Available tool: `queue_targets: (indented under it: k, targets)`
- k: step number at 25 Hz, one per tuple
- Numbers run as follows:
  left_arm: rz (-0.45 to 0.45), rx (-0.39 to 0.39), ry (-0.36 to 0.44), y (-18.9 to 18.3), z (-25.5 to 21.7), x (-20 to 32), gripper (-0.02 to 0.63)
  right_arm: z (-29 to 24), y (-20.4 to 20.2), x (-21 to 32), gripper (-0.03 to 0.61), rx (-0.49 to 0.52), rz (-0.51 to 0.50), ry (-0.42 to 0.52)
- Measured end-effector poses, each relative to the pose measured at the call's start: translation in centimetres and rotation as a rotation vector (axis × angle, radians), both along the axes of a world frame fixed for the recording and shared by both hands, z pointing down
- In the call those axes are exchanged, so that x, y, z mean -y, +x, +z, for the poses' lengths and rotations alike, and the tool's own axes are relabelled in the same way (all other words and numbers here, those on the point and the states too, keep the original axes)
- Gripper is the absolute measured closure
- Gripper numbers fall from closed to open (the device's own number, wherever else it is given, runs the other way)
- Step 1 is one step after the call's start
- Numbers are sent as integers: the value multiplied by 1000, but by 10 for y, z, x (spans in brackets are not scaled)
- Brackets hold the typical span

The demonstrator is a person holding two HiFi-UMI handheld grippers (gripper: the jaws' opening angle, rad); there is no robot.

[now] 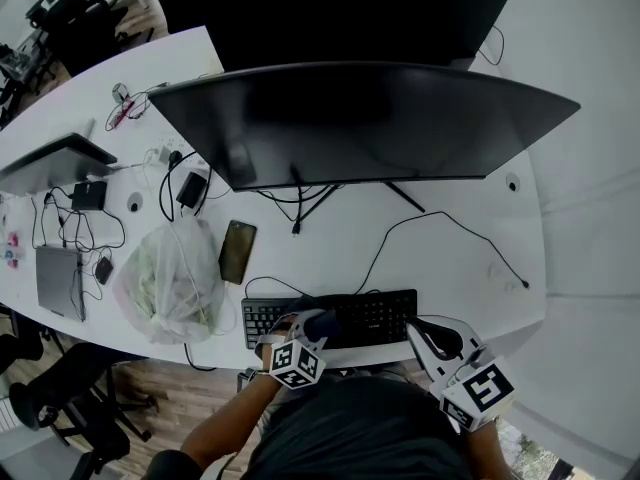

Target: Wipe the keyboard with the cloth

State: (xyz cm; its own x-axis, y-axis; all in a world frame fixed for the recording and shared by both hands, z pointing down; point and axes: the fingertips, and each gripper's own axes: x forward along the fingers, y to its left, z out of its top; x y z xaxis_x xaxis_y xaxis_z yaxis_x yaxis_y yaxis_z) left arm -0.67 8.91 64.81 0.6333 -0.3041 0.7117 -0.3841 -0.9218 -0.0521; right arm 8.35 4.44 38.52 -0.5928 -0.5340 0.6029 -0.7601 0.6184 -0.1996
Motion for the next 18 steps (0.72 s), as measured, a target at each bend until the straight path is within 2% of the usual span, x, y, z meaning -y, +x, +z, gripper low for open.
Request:
queue_targets:
  k: [2,5,7,11,14,16,18]
  targets:
    - [-58,-5,-15,-3,1,25,529,5,-2,-1,568,0,-7,-4]
    - [-80,3,-30,0,11,16,528,10,-3,-1,568,5,-14,-12]
    - [-51,11,-18,5,12,-4,529,12,0,2,568,5,-12,-18]
    - [80,9,-85,18,9,-49,525,16,7,4,568,0,5,-38]
    - [150,18,-68,22,6,-45,525,18,6,6,568,3,-5,-44]
    - [108,8,-18,20,0,-16,525,18,4,9,569,6,-11,-45]
    - [24,-1,-4,13,-2,14,525,20,2,11,568,9,-13,-49]
